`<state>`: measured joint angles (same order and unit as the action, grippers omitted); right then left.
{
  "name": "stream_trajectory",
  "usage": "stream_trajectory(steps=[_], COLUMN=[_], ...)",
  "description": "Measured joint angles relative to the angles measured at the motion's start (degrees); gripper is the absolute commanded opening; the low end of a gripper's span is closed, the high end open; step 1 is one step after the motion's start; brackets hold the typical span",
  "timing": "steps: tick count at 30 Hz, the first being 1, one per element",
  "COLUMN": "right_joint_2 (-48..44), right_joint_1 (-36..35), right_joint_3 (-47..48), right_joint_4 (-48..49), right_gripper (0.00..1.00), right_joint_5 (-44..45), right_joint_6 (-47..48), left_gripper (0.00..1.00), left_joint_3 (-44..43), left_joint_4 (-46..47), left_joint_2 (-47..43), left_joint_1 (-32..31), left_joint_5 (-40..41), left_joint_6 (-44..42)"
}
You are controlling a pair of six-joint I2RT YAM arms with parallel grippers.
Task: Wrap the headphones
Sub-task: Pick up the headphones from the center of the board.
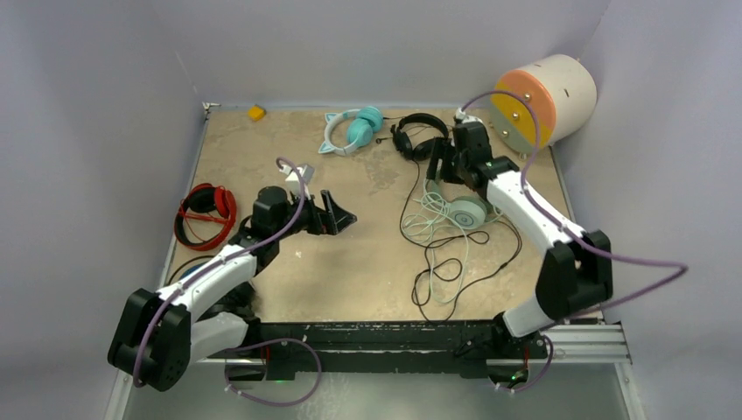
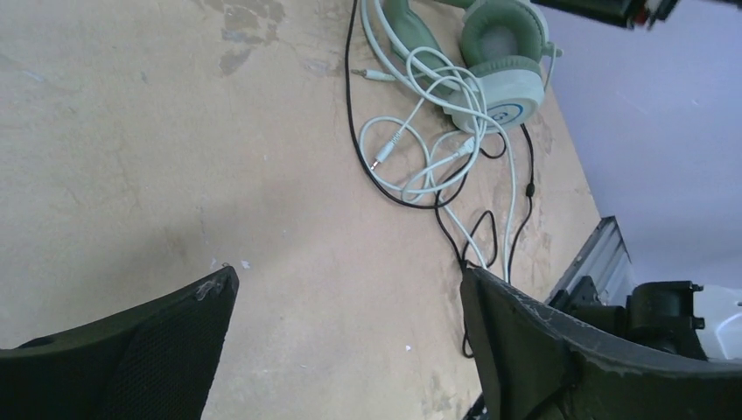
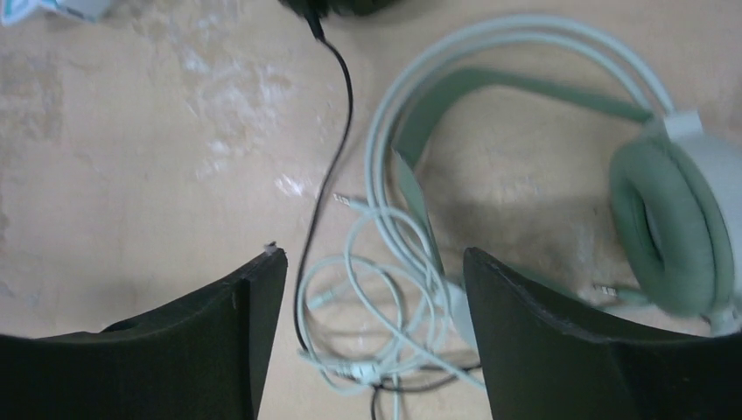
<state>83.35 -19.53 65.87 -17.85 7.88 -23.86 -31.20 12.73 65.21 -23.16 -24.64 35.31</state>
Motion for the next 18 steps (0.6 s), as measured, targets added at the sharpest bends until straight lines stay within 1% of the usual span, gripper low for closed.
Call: stream_trajectory(steps=[2, 3, 5, 7, 10, 15, 17, 18], right_joint_2=[5.09, 7.98, 12.07, 14.99, 18.82, 25.22, 27.50, 28.63], right_joint_1=[0.00, 0.00, 0.00, 0.00, 0.00, -0.20, -0.55, -0.81], right_joint_3=[5.42, 8.31, 11.26, 12.41, 13.57, 16.59, 18.03, 18.84], right_joint_4=[-0.74, -0.94, -1.20, -2.10, -3.63, -6.01, -6.82, -7.23], right_gripper=[0.72, 0.70, 0.68, 0.68, 0.71, 0.73, 0.72, 0.67], right_joint_5=[-0.04, 0.02, 0.09, 0.20, 0.04, -0.98, -0.90, -0.66], right_joint_6=[1.16, 1.86, 2.97, 4.17, 5.75, 7.63, 7.96, 8.09], left_gripper=[1.00, 1.00, 1.00, 1.00, 1.00, 1.00, 1.00, 1.00], left_joint_3=[1.33, 1.90, 3.10, 4.61, 7.02, 8.46, 9.35, 9.99], left_joint_4=[1.62, 2.32, 3.96, 5.88, 7.76, 8.09, 7.93, 7.74], left_joint_2=[-0.79, -1.16, -2.03, -3.04, -4.59, -6.43, -8.50, -9.99], left_joint_1=[0.00, 0.00, 0.00, 0.00, 0.00, 0.00, 0.00, 0.00], left_joint_5=[1.07, 1.81, 3.50, 4.61, 6.03, 9.94, 12.83, 14.51], left_joint_6=[-0.17, -0.17, -0.17, -0.17, -0.09, -0.04, 0.02, 0.11])
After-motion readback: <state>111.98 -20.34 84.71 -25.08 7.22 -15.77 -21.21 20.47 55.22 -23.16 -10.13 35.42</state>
